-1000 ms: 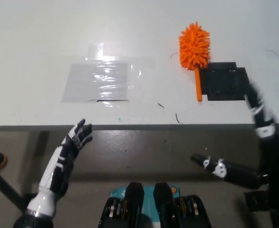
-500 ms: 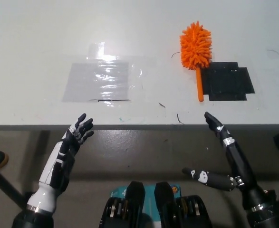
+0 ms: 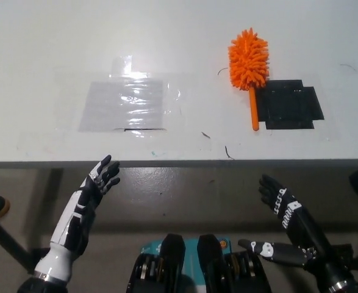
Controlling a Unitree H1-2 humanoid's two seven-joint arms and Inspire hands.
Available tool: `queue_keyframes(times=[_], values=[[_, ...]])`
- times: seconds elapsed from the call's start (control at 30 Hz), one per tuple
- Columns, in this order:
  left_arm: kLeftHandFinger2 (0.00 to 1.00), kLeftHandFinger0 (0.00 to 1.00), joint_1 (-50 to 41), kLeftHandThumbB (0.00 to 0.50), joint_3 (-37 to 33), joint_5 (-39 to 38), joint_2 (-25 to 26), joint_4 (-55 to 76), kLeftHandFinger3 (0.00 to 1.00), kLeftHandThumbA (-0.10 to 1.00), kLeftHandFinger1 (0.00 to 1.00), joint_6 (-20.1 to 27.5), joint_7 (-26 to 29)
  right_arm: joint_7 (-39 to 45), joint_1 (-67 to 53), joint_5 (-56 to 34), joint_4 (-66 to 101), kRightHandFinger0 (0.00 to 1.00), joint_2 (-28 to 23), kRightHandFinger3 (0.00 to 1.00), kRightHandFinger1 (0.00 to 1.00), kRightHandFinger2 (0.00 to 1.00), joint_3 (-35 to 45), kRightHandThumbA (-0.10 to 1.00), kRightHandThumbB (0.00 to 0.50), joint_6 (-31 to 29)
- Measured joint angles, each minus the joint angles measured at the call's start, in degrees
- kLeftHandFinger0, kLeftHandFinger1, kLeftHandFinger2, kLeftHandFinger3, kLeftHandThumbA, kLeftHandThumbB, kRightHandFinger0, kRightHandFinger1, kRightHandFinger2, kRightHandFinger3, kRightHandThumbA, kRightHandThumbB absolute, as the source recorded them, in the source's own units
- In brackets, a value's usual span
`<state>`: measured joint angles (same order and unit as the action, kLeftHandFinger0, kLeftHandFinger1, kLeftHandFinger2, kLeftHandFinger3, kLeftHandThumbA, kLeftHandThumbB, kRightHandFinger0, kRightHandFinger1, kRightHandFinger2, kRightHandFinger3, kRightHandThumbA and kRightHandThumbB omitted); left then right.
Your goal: The robot uses it right hand to pick up an extended orange duster kept in the middle of the desk and presses its handle against the desk to collapse it
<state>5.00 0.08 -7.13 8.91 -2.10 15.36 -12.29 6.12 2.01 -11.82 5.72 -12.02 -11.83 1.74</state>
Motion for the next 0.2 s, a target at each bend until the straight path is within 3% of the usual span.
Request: queue_keyframes(times=[0.13,0.2], values=[[1.00,1.00,-0.26,0.152,0.10,0.43,-0.15,-0.01,1.00,1.00,1.00,0.01,0.16,0.99,-0.26,-0.52,0.02,1.00,0.05,1.00,1.00,1.00,0.35,1.00,0.125,1.27],[1.00,1.00,-0.37,0.152,0.10,0.65,-0.25,-0.01,1.00,1.00,1.00,0.01,0.22,1.23,-0.33,-0.55,0.01,1.00,0.09,1.00,1.00,1.00,0.46,1.00,0.123,1.54]])
